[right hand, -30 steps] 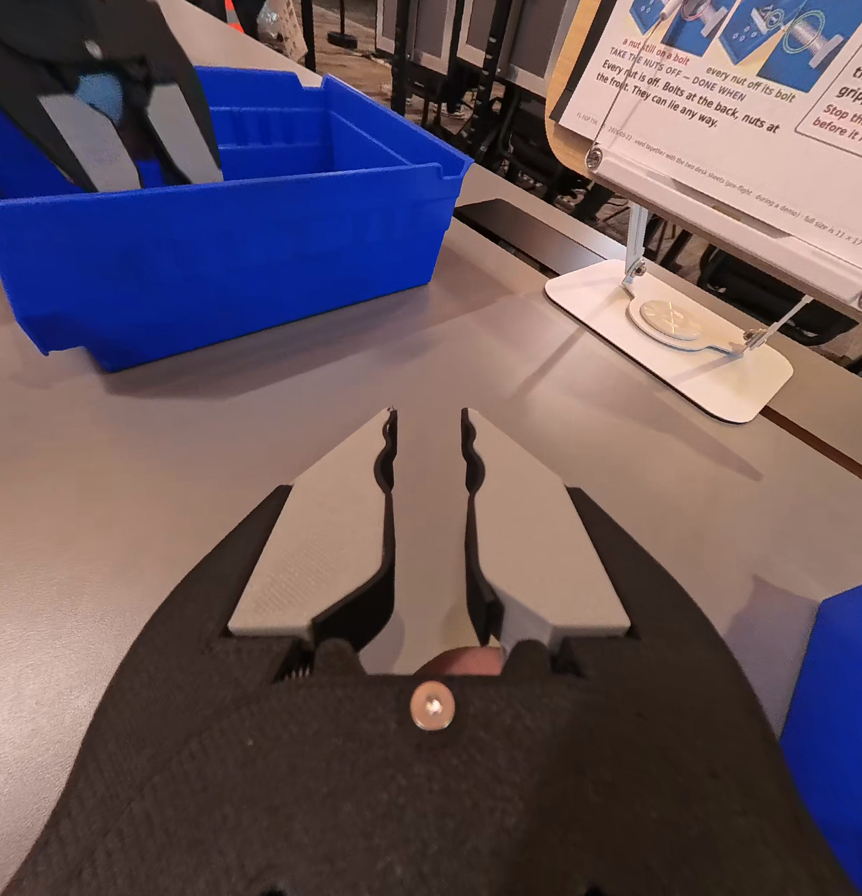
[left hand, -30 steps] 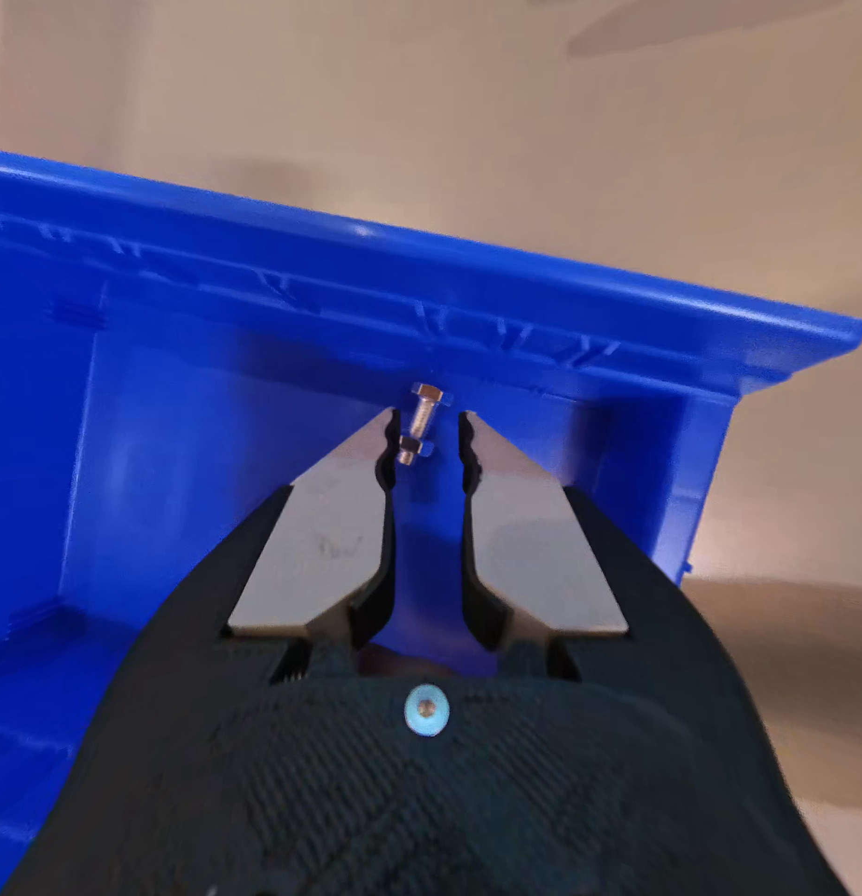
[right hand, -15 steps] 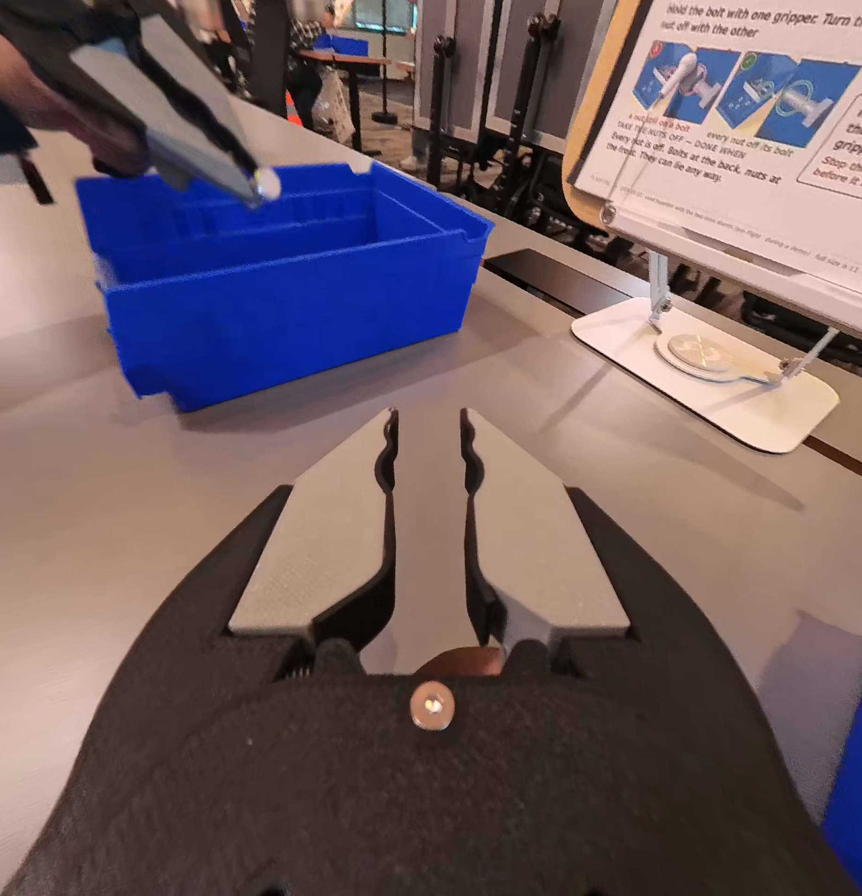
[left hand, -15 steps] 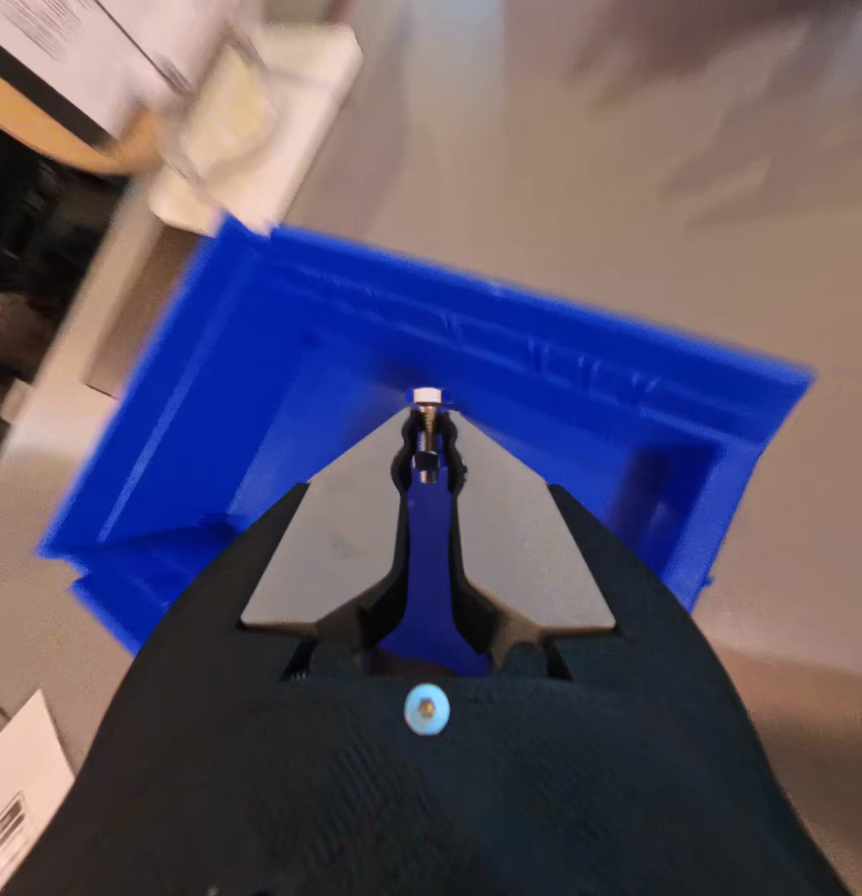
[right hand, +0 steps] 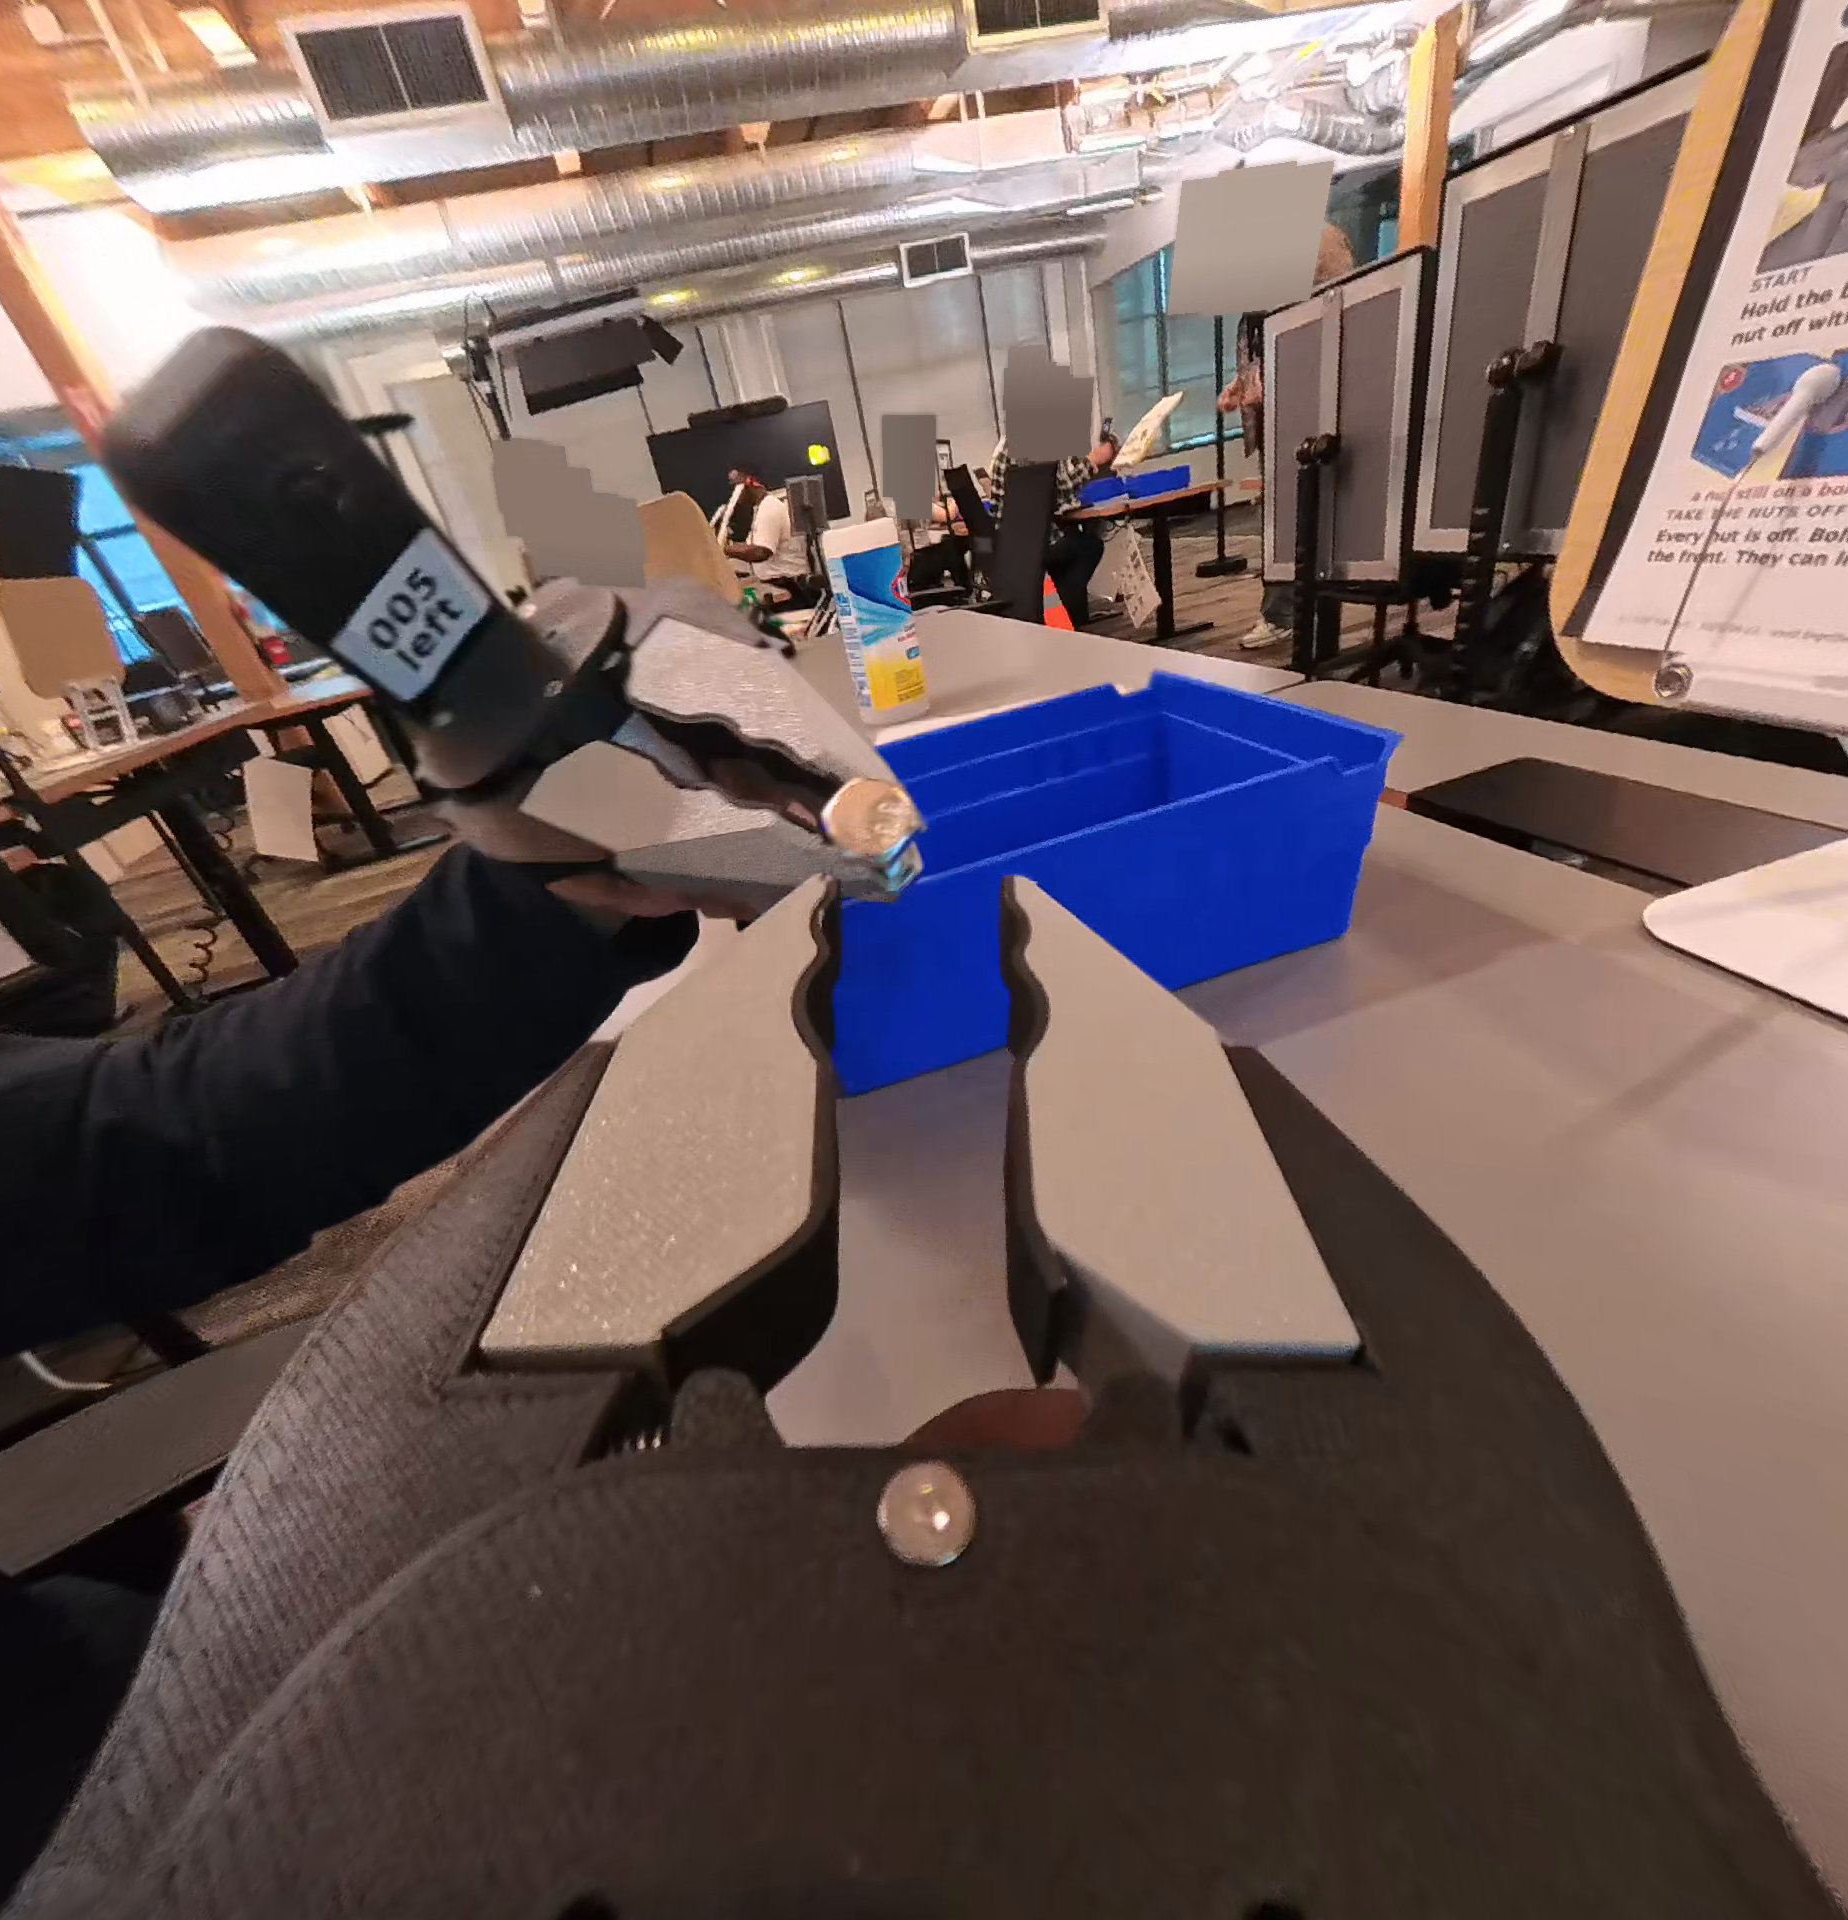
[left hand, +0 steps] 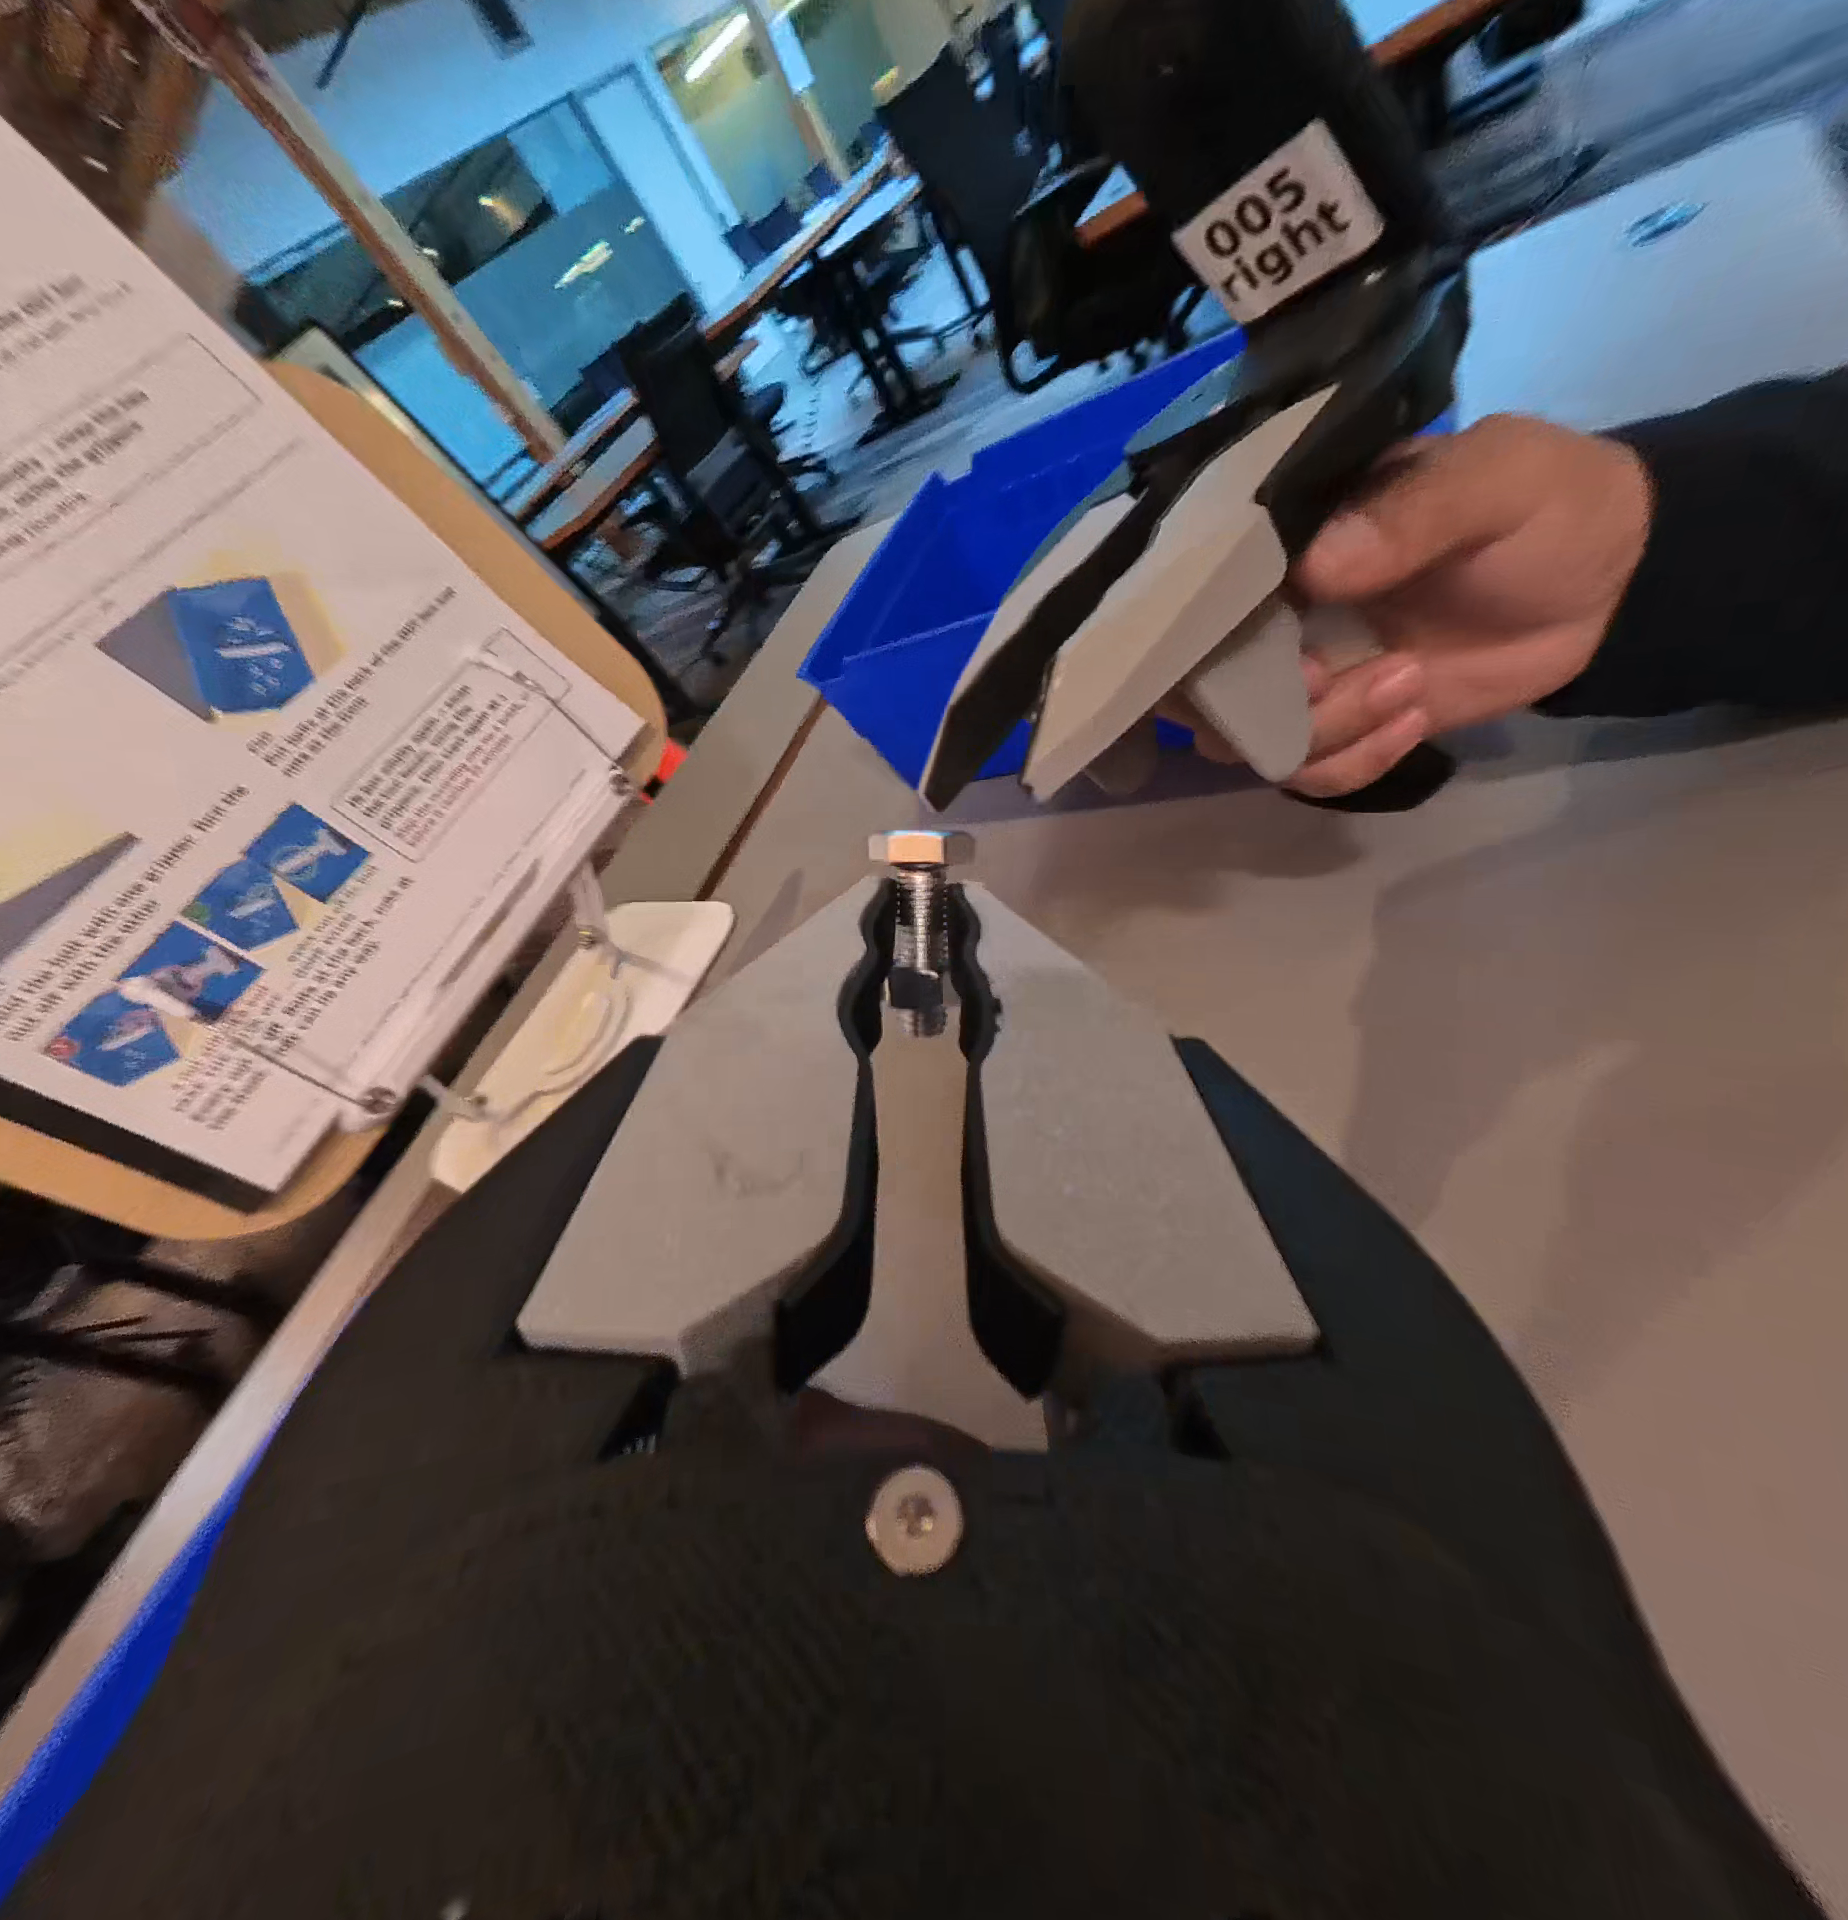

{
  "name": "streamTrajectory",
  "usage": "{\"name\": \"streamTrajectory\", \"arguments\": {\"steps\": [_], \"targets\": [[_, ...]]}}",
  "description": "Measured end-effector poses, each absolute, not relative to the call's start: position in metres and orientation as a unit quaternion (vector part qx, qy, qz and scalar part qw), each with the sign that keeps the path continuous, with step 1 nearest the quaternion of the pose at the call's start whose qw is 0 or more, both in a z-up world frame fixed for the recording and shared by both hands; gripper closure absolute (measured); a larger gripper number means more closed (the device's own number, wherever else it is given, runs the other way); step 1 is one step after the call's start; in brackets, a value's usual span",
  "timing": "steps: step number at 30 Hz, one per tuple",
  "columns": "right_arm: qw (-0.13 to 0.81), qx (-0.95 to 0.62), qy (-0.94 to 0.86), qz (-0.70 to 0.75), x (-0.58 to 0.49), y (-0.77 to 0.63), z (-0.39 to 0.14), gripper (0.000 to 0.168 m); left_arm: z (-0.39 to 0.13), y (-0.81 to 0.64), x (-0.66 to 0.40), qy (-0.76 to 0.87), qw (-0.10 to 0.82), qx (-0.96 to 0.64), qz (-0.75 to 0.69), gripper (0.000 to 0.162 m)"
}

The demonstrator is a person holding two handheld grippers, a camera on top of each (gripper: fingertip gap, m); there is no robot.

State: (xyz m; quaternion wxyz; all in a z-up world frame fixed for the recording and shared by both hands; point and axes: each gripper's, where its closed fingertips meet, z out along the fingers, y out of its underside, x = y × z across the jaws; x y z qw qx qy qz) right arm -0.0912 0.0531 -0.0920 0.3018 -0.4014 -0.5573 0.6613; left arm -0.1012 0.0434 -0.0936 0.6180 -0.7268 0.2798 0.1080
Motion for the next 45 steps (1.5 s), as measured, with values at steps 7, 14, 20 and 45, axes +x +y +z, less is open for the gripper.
{"name": "streamTrajectory", "arguments": {"steps": [7, 14, 20, 45], "targets": [[0.272, -0.404, -0.565, 0.666, -0.091, 0.05, -0.095, 0.136, -0.103, 0.062, -0.089, 0.298, 0.597, -0.732, 0.138, 0.155], [0.257, -0.428, -0.567, 0.656, -0.096, 0.049, -0.104, 0.142, -0.111, 0.065, -0.095, 0.316, 0.568, -0.73, 0.212, 0.155], [0.243, -0.436, -0.563, 0.66, -0.098, 0.047, -0.106, 0.144, -0.116, 0.062, -0.096, 0.36, 0.513, -0.72, 0.297, 0.155], [0.194, -0.495, -0.531, 0.66, -0.107, 0.063, -0.123, 0.154, -0.127, 0.075, -0.105, 0.347, 0.464, -0.711, 0.398, 0.155]]}}
